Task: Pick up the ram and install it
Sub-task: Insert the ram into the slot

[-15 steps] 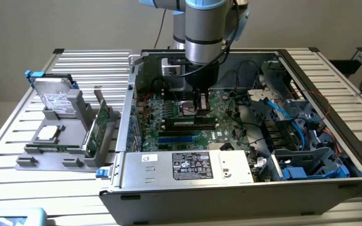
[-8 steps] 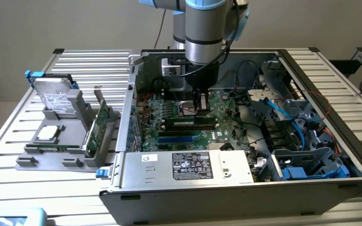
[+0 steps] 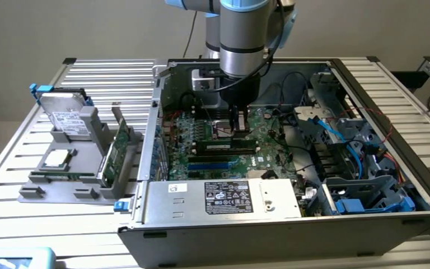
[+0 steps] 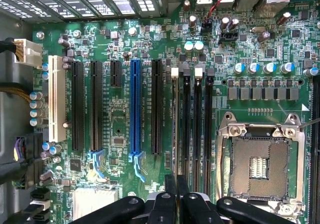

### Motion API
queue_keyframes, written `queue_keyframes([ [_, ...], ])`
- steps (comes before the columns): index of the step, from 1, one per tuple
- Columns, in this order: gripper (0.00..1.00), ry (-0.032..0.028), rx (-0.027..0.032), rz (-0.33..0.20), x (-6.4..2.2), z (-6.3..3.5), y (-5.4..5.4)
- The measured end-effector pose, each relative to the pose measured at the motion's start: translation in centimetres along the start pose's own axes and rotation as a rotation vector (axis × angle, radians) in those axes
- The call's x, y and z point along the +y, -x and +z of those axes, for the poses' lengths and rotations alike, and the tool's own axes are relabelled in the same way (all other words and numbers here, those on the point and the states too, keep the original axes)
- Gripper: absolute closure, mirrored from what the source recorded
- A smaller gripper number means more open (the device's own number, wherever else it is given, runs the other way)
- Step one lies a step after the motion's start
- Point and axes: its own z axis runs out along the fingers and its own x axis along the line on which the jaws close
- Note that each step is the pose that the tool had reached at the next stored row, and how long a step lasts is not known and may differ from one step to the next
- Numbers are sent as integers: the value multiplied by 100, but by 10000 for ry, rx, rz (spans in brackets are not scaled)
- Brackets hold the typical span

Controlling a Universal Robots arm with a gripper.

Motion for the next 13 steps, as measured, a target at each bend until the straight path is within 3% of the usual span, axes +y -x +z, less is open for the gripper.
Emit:
queue_keyframes([
  [13, 87, -4, 2, 2, 1, 13, 1],
])
